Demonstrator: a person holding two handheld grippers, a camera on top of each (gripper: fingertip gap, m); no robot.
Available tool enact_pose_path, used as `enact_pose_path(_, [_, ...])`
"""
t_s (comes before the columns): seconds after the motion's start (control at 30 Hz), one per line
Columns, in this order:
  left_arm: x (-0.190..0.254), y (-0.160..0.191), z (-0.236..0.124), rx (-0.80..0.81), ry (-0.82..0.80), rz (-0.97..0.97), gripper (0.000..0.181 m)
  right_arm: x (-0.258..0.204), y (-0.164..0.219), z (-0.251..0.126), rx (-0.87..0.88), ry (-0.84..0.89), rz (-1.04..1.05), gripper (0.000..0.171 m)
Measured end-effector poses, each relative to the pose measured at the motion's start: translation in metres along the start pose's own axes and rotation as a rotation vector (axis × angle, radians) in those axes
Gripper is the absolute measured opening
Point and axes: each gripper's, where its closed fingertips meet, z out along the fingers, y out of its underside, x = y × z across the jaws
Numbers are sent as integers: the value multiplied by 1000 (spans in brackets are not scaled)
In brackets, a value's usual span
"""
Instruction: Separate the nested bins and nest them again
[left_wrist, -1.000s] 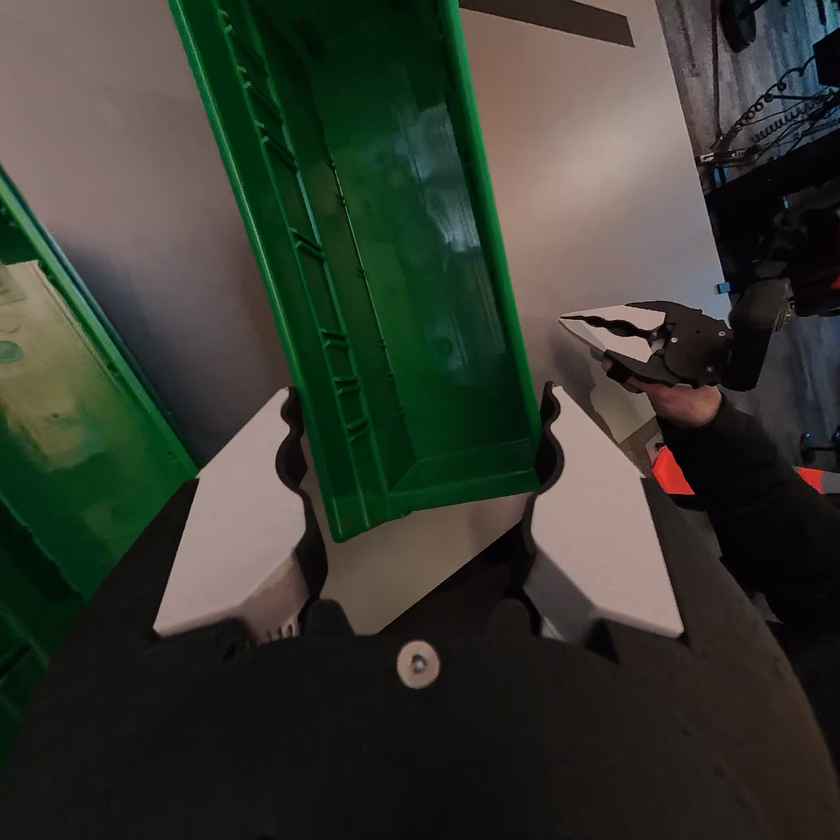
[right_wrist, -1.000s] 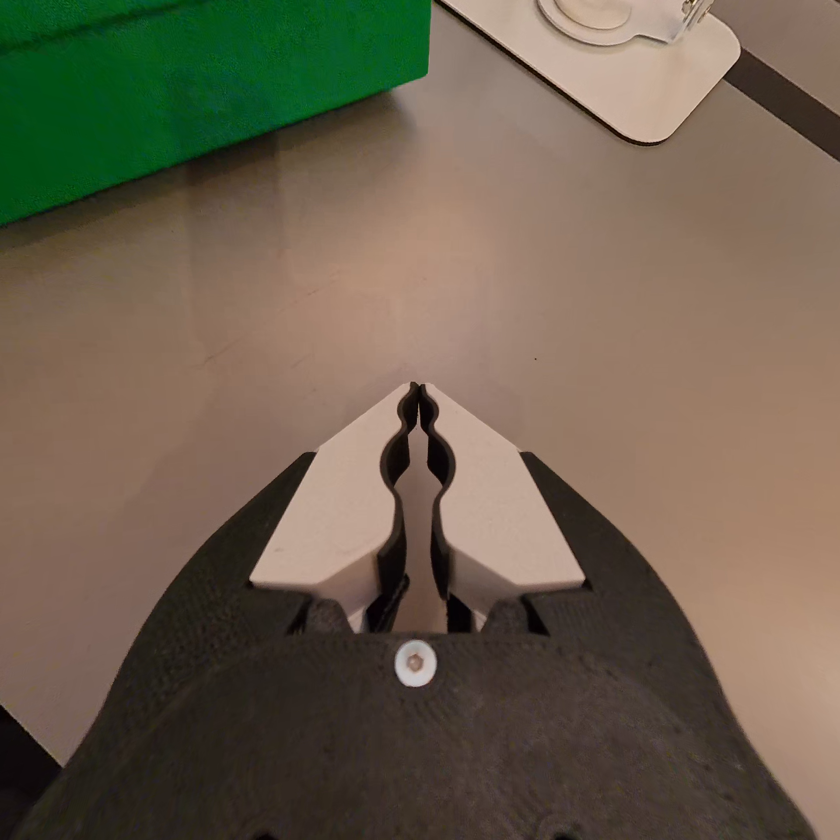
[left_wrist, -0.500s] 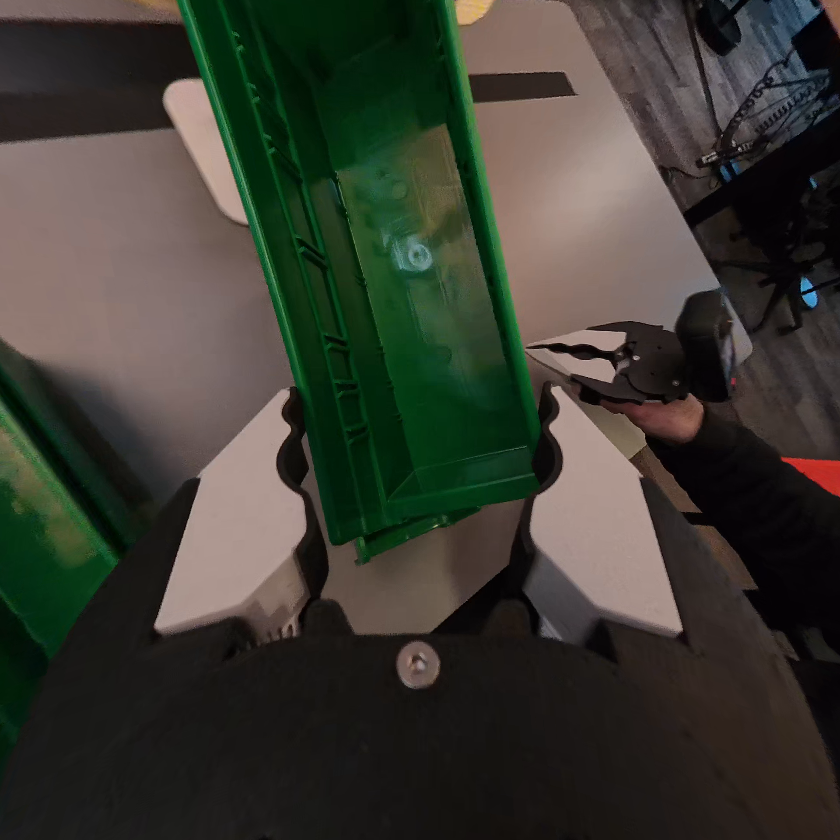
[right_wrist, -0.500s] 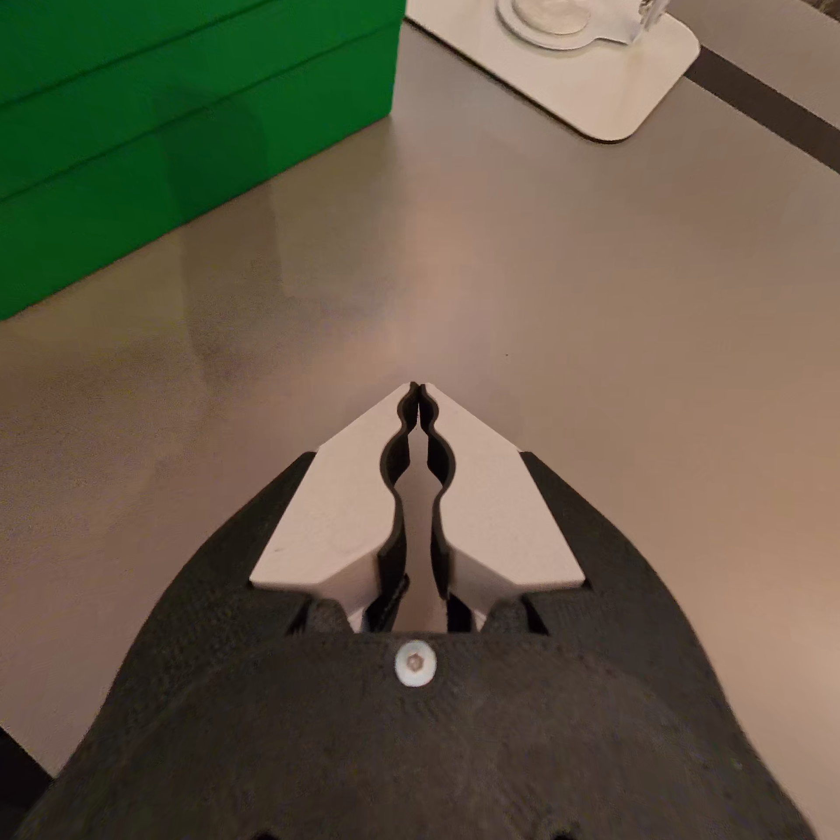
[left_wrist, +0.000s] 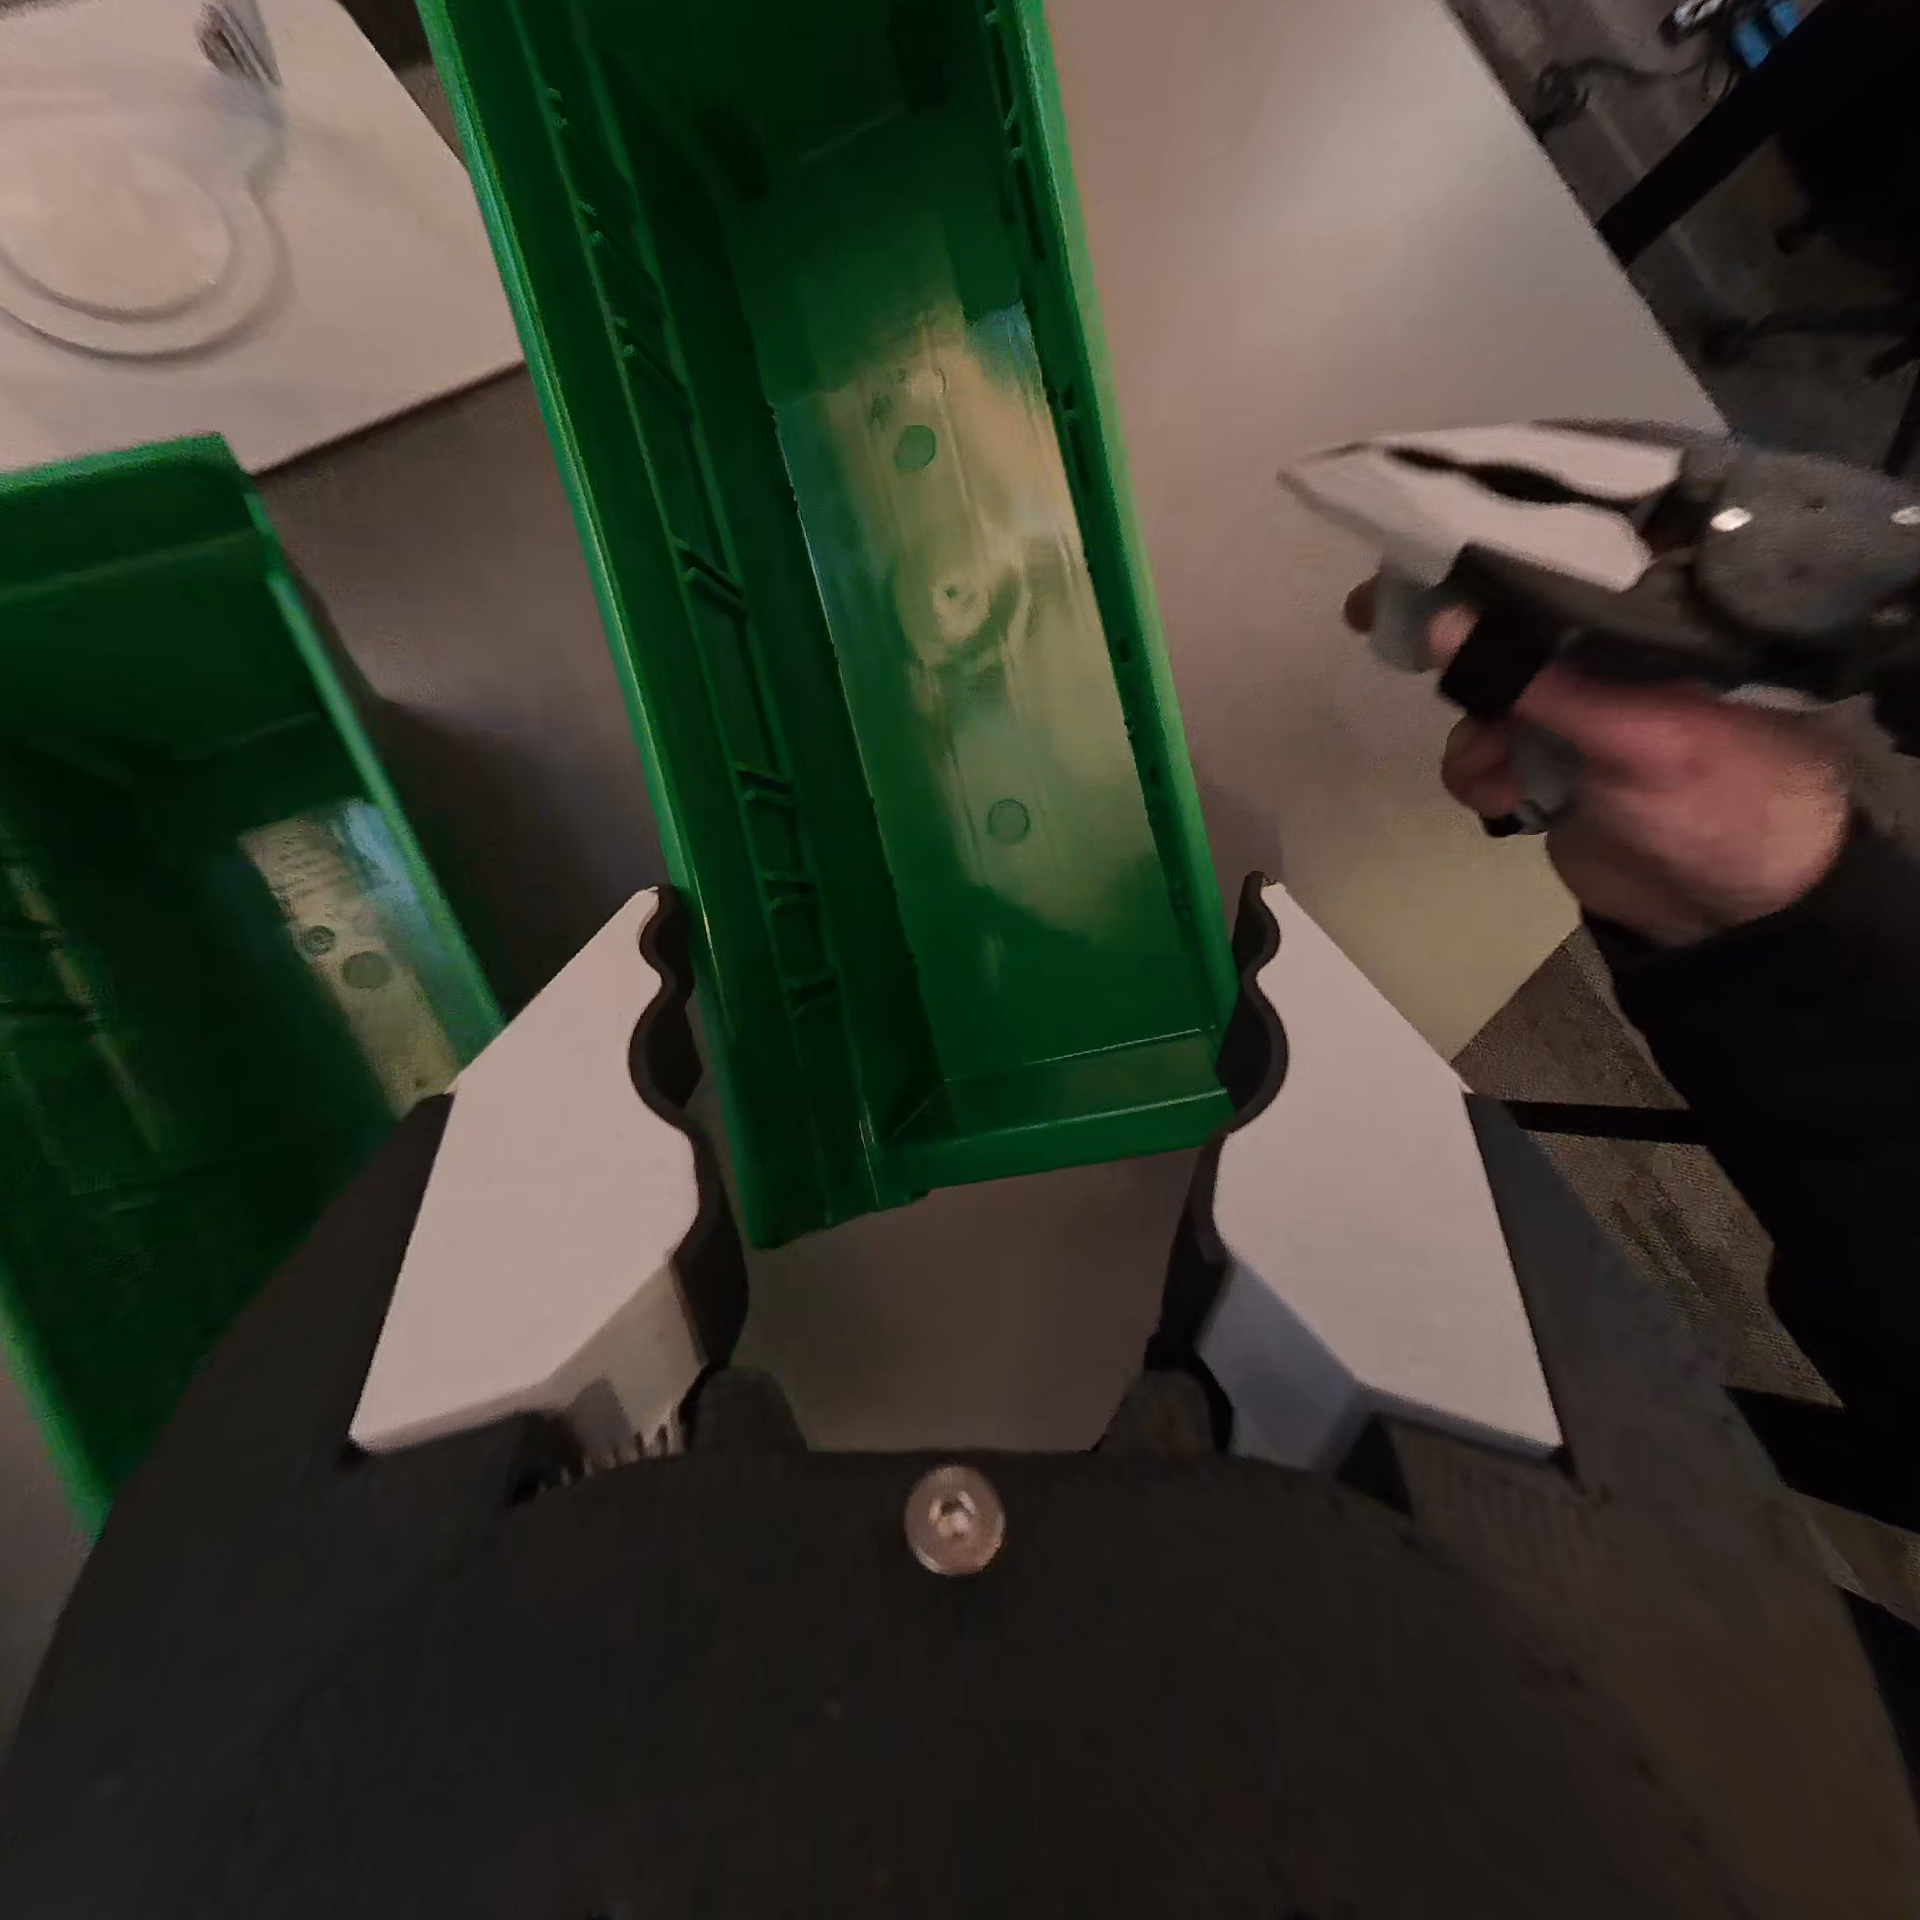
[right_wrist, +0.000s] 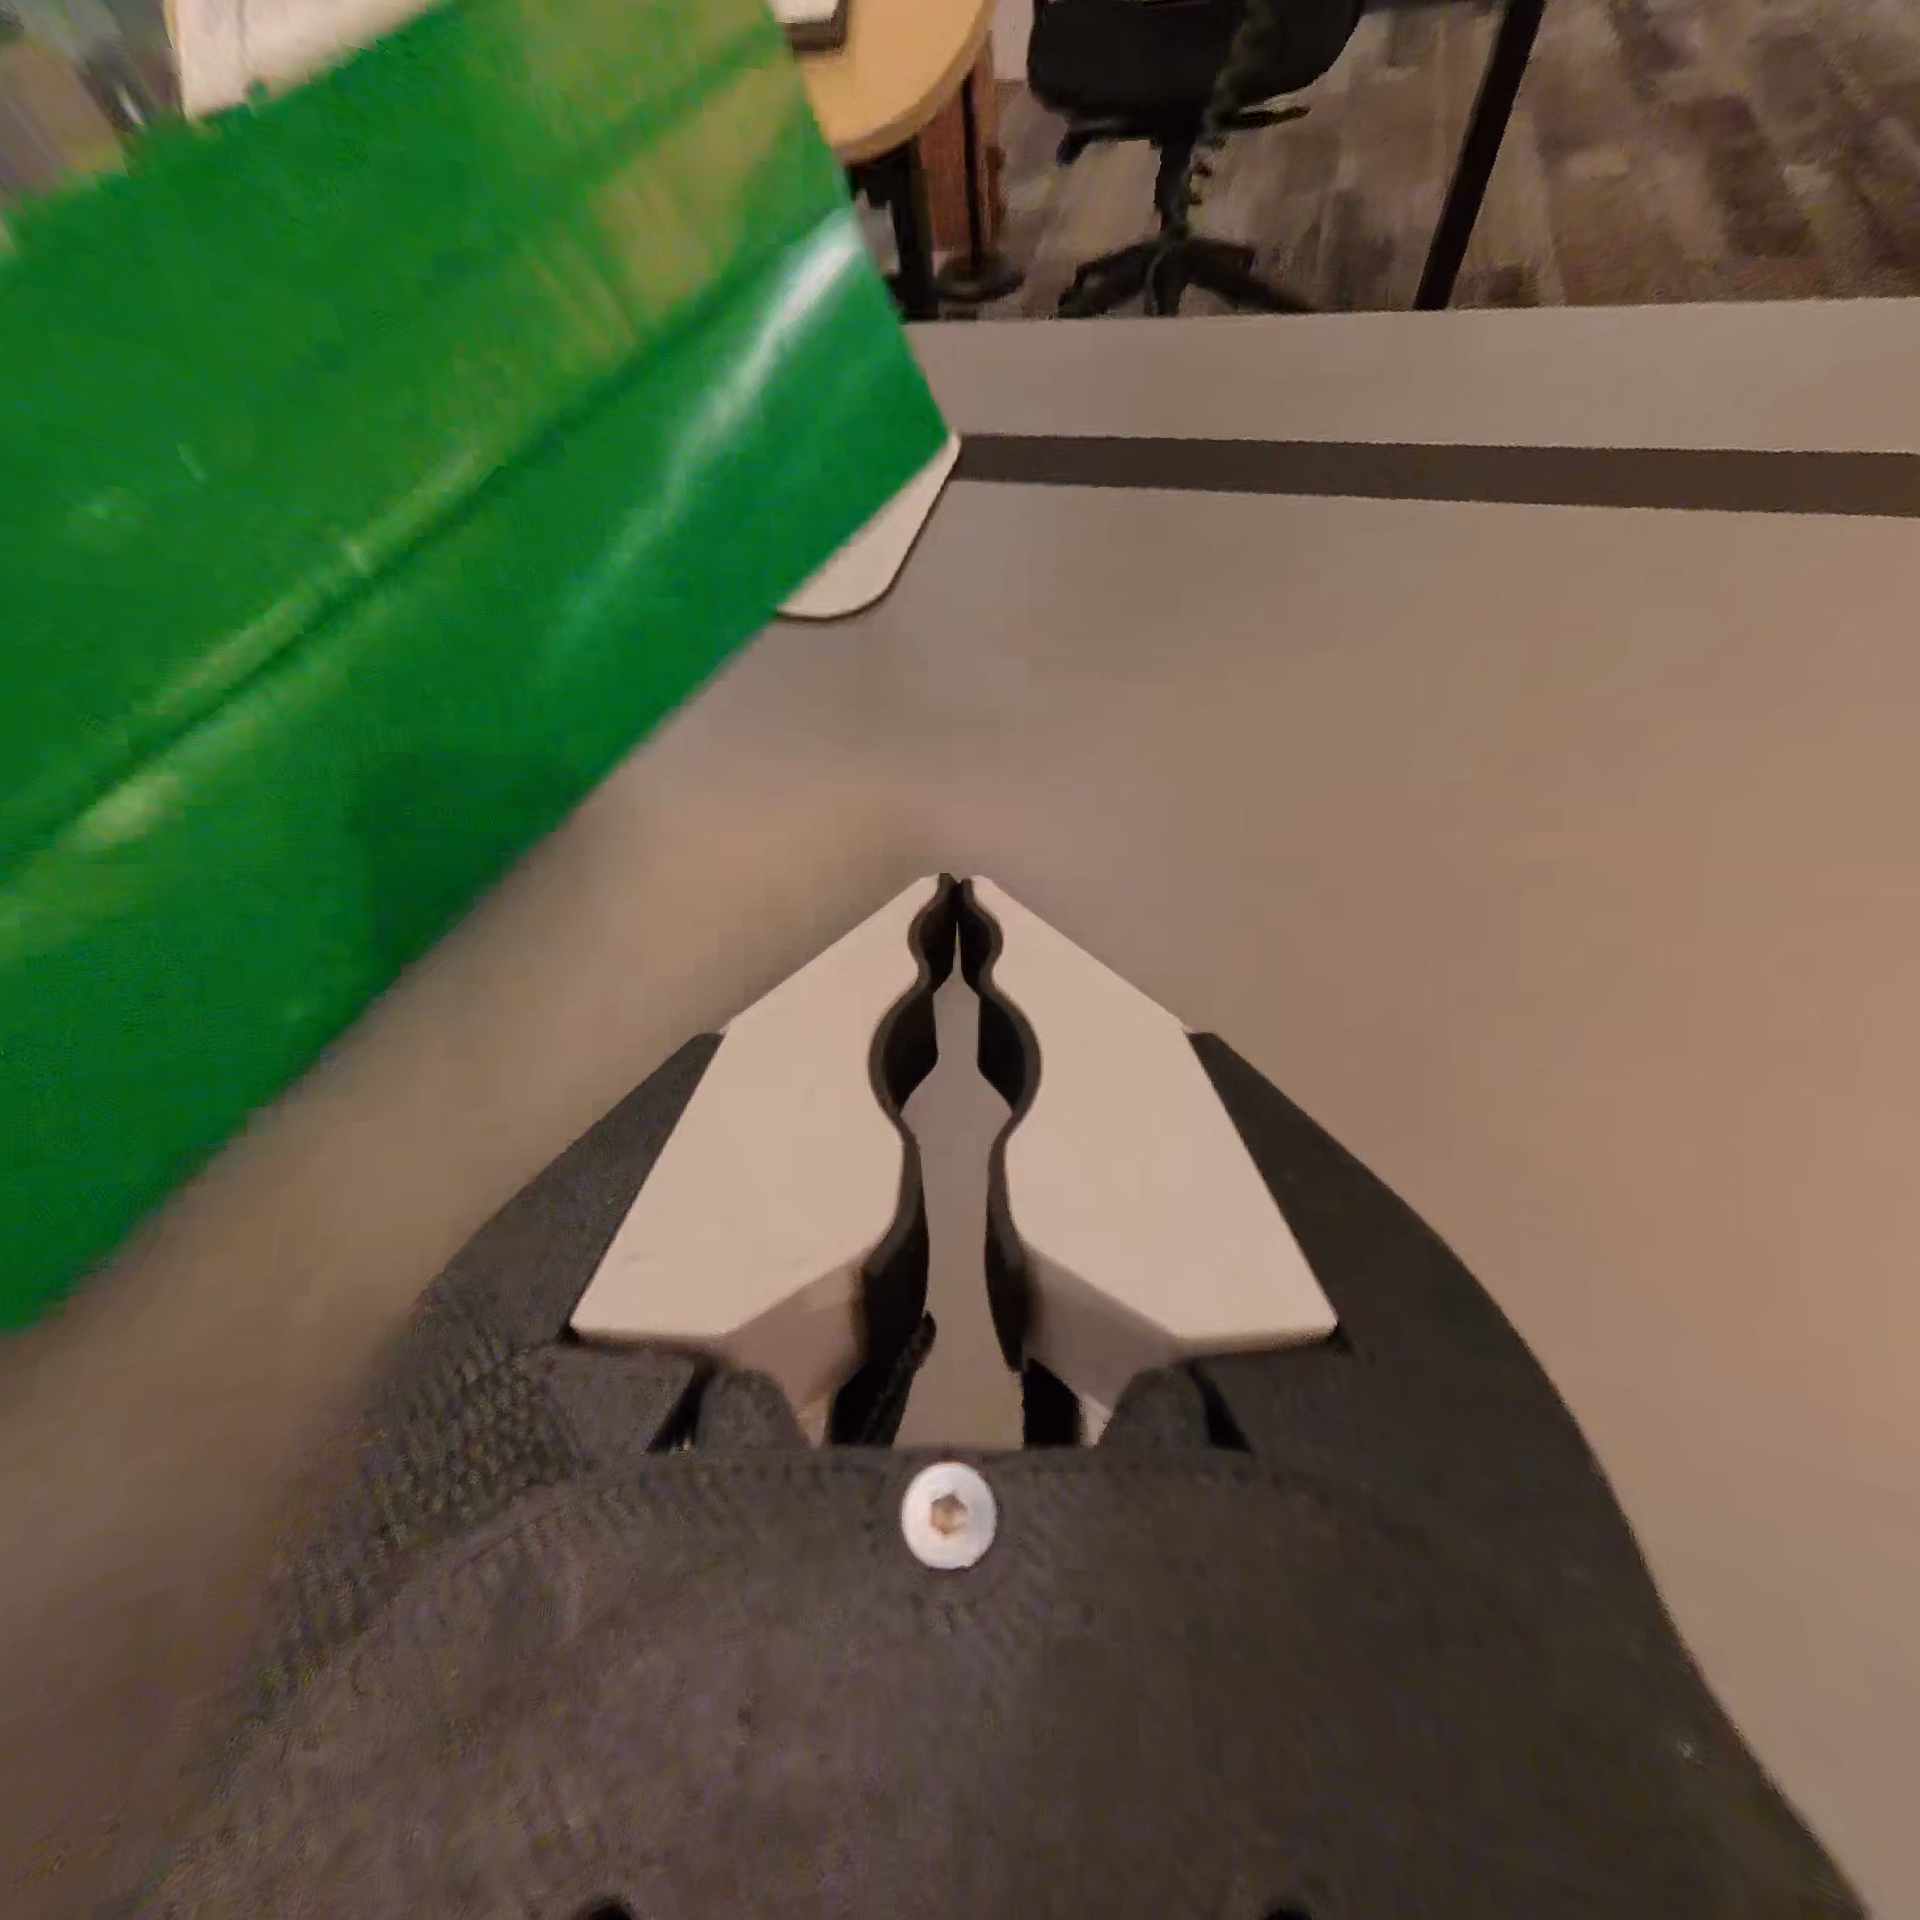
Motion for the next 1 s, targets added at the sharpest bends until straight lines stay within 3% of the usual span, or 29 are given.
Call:
enact_pose_path(0.17, [3, 21, 40, -72, -47, 18, 104, -10, -5, 0, 42, -116, 88, 0])
enact_pose_path(0.3, [10, 39, 59, -109, -69, 35, 107, -33, 10, 12, -22, -158, 36, 0])
enact_pose_path(0.57, [27, 50, 58, -77, -111, 67, 119, -63, 36, 31, -120, -175, -50, 0])
enact_pose_path(0.73, [52, 53, 59, -48, -29, 38, 129, -61, 46, 37, -150, -163, -62, 0])
enact_pose_path(1.0, [70, 55, 50, -10, 106, 33, 130, -60, 57, 37, -208, -184, -70, 0])
